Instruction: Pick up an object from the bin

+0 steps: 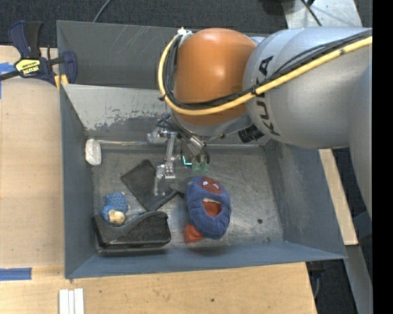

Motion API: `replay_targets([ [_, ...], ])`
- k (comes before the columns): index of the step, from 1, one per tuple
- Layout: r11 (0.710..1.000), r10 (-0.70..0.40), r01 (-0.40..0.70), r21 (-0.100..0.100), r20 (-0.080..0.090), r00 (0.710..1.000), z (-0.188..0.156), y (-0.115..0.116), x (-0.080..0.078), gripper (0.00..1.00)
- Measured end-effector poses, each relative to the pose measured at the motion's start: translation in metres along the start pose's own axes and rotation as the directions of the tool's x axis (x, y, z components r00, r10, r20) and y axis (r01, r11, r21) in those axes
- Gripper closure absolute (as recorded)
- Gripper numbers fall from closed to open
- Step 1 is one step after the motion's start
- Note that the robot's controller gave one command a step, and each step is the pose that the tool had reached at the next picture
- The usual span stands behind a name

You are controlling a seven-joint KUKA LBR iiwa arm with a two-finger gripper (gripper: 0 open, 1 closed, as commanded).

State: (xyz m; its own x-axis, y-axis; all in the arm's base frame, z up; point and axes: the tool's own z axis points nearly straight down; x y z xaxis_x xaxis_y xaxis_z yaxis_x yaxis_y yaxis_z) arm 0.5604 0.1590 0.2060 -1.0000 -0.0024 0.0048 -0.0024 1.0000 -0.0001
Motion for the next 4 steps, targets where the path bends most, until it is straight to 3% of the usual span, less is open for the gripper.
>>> replay_targets([
  [1, 0.999, 0.052, -0.052, -0.003, 0.015, 0.999, 0.085, -0.013, 0.009, 0.0],
  [2, 0.99, -0.141, 0.141, 0.0, 0.007, 0.99, 0.132, -0.005, -0.028, 0.0],
  [4, 0.99, -0.138, 0.138, -0.001, 0.011, 0.99, 0.129, -0.005, -0.03, 0.0],
])
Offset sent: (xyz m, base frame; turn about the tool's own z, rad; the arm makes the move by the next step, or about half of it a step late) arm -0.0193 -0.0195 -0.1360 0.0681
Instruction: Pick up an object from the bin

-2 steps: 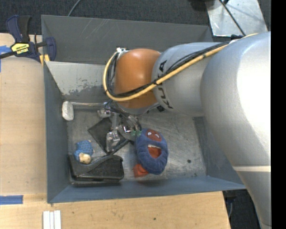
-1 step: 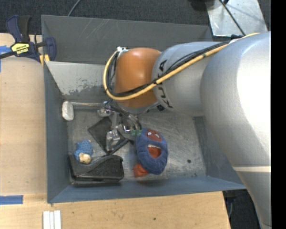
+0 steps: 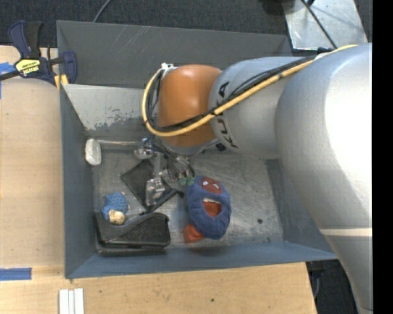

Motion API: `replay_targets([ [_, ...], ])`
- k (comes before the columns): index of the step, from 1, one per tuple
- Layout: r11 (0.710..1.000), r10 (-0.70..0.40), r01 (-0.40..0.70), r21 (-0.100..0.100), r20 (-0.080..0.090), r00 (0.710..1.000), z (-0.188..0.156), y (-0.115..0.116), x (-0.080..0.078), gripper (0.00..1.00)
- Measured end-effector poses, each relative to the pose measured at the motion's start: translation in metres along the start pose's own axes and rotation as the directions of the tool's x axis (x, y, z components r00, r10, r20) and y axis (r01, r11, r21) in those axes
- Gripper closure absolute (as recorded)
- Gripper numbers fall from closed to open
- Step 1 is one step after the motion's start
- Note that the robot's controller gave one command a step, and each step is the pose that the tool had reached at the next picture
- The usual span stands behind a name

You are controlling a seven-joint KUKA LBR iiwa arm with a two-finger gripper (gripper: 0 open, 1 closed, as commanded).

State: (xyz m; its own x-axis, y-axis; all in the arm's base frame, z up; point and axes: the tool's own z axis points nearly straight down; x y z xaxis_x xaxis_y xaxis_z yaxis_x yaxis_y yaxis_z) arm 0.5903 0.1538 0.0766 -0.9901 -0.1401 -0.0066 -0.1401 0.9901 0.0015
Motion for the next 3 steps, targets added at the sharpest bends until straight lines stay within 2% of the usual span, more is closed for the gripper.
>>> replay_targets([
  [1, 1.0, 0.002, -0.002, 0.0, 0.002, 1.0, -0.001, 0.0, -0.001, 0.0],
  [2, 1.0, 0.003, -0.003, -0.001, 0.01, 1.0, -0.004, 0.0, -0.004, 1.0],
  [3, 1.0, 0.005, -0.005, 0.0, 0.006, 1.0, -0.112, 0.0, -0.008, 1.0],
])
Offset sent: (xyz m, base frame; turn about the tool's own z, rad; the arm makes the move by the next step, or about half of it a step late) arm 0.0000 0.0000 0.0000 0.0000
